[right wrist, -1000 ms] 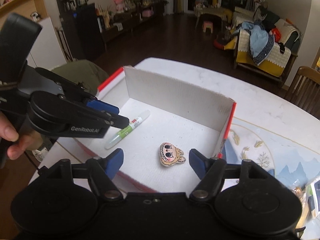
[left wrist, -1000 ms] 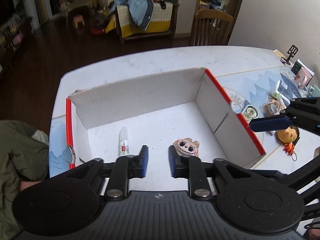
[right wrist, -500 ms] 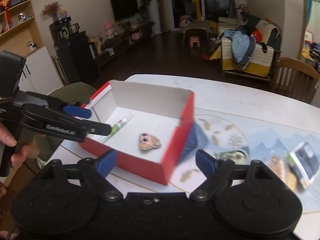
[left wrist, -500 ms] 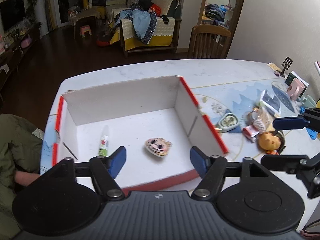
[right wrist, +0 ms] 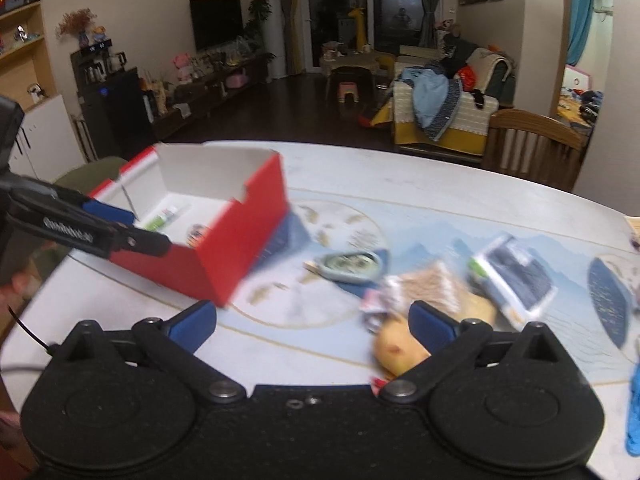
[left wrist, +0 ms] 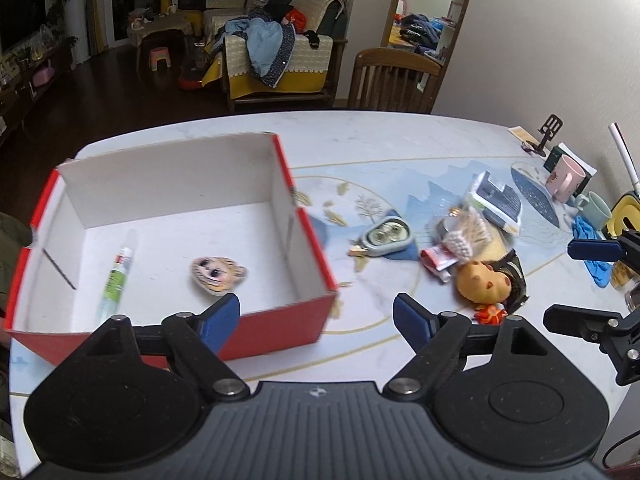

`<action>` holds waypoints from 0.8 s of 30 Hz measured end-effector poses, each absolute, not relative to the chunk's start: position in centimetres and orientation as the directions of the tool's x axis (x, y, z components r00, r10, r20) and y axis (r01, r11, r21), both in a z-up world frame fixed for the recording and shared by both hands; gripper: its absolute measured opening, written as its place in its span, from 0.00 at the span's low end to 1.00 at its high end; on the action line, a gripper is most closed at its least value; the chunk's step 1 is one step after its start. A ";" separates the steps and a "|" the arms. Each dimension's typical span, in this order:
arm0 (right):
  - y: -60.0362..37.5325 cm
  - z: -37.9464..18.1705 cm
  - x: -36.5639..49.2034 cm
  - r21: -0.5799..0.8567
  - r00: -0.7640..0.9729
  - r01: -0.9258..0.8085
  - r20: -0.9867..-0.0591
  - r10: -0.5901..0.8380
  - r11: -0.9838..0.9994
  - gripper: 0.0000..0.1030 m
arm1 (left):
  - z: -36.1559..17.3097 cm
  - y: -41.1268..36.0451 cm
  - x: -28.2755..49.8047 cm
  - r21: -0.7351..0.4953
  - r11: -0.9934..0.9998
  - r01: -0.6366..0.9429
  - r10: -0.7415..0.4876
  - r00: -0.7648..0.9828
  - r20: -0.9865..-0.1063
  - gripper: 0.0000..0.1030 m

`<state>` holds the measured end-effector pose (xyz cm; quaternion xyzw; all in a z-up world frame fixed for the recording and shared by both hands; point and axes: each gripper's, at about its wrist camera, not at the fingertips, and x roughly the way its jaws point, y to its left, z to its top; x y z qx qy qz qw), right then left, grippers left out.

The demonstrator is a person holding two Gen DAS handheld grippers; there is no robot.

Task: Organize objects
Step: 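Withdraw both tools from the box back toward the table items, then grasp the yellow spotted toy with the left tool while the right tool grasps the black snack packet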

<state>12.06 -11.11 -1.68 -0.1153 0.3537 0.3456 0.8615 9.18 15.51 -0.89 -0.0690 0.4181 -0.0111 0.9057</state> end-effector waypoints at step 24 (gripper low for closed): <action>-21.4 -10.4 18.2 -0.057 0.545 -0.584 -0.768 0.338 0.810 0.97 | -5.9 -0.1 14.5 -0.142 0.978 0.155 -0.207 0.615 -0.761 1.00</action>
